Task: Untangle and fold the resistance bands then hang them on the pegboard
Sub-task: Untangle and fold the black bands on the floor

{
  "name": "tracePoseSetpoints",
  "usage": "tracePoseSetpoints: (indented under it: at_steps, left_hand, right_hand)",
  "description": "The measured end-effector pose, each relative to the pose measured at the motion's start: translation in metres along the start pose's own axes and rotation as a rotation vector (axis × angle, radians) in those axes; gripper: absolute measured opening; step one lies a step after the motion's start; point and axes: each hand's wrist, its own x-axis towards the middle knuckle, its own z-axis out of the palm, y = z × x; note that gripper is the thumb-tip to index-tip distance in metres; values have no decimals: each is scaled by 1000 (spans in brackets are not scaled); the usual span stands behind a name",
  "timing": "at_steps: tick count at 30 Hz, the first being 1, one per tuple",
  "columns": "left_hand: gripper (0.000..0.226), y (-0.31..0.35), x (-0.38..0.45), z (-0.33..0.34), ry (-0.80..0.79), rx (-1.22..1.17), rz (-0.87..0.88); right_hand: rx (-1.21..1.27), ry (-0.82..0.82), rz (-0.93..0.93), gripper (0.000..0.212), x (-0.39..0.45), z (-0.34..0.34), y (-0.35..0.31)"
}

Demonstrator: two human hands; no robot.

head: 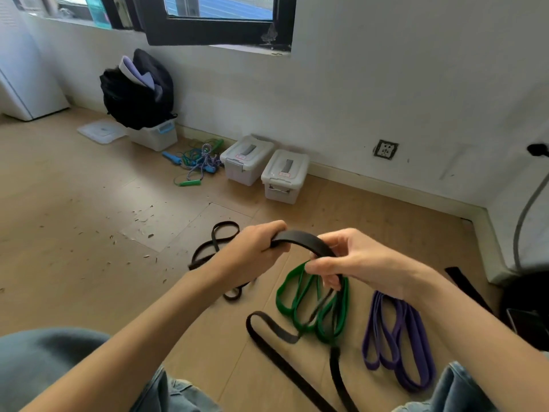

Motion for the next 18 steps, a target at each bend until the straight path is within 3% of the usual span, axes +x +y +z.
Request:
tracePoseSetpoints:
  at_steps: [3, 6, 10, 14, 17, 18]
  left_hand:
    - [28, -7, -2, 4, -55, 10, -46]
    - [12, -23, -9, 2, -168, -107, -215]
    - [14, -36, -13, -3, -209, -190, -337]
    - [11, -39, -13, -9, 6, -349, -426]
    - [3, -33, -9, -19, 225, -711, -424]
    - [10, -32, -8, -22, 254, -820, -424]
  right_hand:
    - [85, 86, -49, 38, 3, 0, 0]
    - [258, 291, -103, 14, 4, -11, -1]
    - [348, 515, -106, 38, 7, -15, 7]
    - [406, 654, -88, 42, 3, -27, 9]
    - [392, 685, -47, 40, 3, -25, 16]
    - [390, 690, -33, 39, 4, -23, 18]
